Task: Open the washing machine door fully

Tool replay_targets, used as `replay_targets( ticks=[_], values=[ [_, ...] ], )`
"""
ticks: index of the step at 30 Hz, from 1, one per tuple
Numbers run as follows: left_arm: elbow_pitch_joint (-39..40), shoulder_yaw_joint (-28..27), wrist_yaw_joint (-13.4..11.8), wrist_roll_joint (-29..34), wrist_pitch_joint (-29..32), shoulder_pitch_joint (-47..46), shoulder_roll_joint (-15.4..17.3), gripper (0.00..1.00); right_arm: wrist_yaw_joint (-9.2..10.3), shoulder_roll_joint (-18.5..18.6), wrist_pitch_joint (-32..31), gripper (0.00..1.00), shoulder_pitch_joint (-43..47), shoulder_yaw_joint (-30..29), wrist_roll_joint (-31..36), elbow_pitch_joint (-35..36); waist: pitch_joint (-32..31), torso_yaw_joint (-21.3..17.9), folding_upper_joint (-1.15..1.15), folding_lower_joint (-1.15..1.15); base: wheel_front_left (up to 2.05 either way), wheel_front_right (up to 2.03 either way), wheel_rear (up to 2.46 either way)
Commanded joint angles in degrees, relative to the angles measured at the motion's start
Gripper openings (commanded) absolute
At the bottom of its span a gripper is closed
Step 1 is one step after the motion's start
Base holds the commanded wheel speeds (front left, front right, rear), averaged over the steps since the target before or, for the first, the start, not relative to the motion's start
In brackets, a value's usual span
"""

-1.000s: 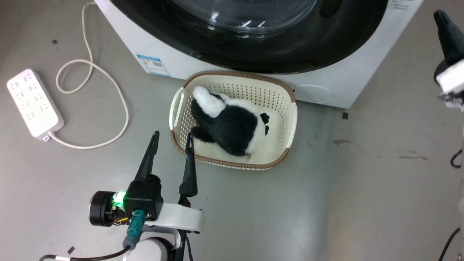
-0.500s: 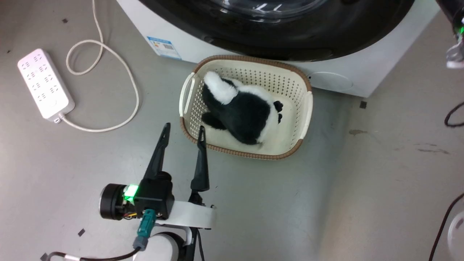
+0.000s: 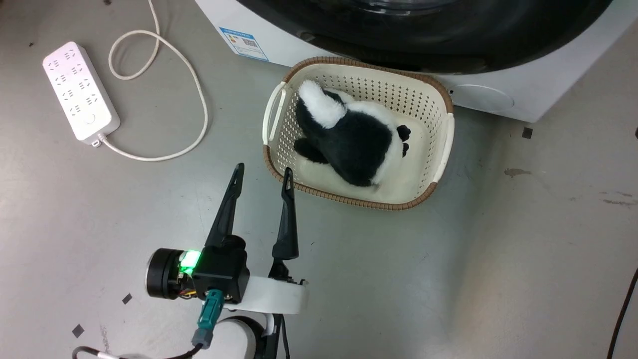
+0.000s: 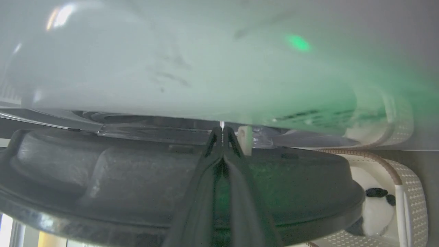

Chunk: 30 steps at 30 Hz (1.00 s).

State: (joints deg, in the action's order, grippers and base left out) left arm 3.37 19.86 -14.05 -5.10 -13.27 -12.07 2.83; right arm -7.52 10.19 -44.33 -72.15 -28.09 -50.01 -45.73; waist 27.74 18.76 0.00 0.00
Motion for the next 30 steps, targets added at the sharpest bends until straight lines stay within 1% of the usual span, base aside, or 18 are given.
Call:
replay_targets(
  ticks=[1,5,9,16,21,24,25,26,27,28,29,30],
  values=[
    [0.0,0.5,-0.5,-0.1,-0.7,-1.2,0.0,1.00,0.03,-0.5,-2.0,0.00,-1.0,-0.5,-1.1,-1.5,-0.2,0.1,0.00,0.00,0.00,0.00,0.00],
    [-0.3,0.5,-0.8,0.1,-1.2,-1.2,0.0,1.00,0.03,-0.8,-6.0,0.00,0.5,-1.9,-1.9,-2.5,-1.6,0.0,0.00,0.00,0.00,0.00,0.00],
    [-1.0,0.1,-0.6,0.1,-1.7,-0.7,0.0,1.00,0.03,-2.0,-9.3,0.00,3.4,-2.7,-2.4,-1.7,-3.6,-0.4,0.00,0.00,0.00,0.00,0.00],
    [-2.2,-1.5,0.6,0.4,-1.7,1.7,0.0,1.00,0.03,-5.4,-13.3,0.00,13.9,-2.9,-2.6,3.1,-9.3,-1.9,0.00,0.00,0.00,0.00,0.00],
    [-3.4,-2.5,2.1,0.7,-1.7,3.5,0.0,1.00,0.03,-7.0,-16.0,0.00,20.9,-1.8,-4.3,6.8,-12.5,-2.5,0.00,0.00,0.00,0.00,0.00],
    [-3.9,-2.5,3.3,1.3,-1.7,4.3,0.1,1.00,0.03,-7.3,-17.5,0.00,23.9,1.0,-7.0,7.5,-13.4,-3.0,0.00,0.00,0.00,0.00,0.00],
    [-3.9,-2.5,3.3,1.3,-1.7,4.3,0.1,1.00,0.03,-7.3,-17.5,0.00,23.9,1.0,-7.0,7.5,-13.4,-3.0,0.00,0.00,0.00,0.00,0.00],
    [-4.5,-2.4,3.9,1.8,-1.7,4.7,0.1,1.00,0.03,-7.3,-17.5,0.00,25.6,4.8,-10.2,7.2,-13.9,-3.2,0.00,0.00,0.00,0.00,0.00],
    [-4.5,-2.4,3.9,1.8,-1.7,4.7,0.1,1.00,0.03,-7.3,-17.5,0.00,25.6,4.8,-10.2,7.2,-13.9,-3.2,0.00,0.00,0.00,0.00,0.00],
    [-4.8,-2.3,4.2,2.0,-1.7,4.9,0.1,1.00,0.03,-7.3,-16.8,0.00,27.0,8.7,-13.7,6.9,-14.2,-3.2,0.00,0.00,0.00,0.00,0.00],
    [-4.9,-2.3,4.3,2.1,-1.7,5.1,0.1,1.00,0.03,-7.3,-16.5,0.00,27.7,10.8,-15.4,6.9,-14.3,-3.3,0.00,0.00,0.00,0.00,0.00],
    [-4.9,-2.3,4.3,2.1,-1.7,5.1,0.1,1.00,0.03,-7.3,-16.5,0.00,27.7,10.8,-15.4,6.9,-14.3,-3.3,0.00,0.00,0.00,0.00,0.00]
  ],
)
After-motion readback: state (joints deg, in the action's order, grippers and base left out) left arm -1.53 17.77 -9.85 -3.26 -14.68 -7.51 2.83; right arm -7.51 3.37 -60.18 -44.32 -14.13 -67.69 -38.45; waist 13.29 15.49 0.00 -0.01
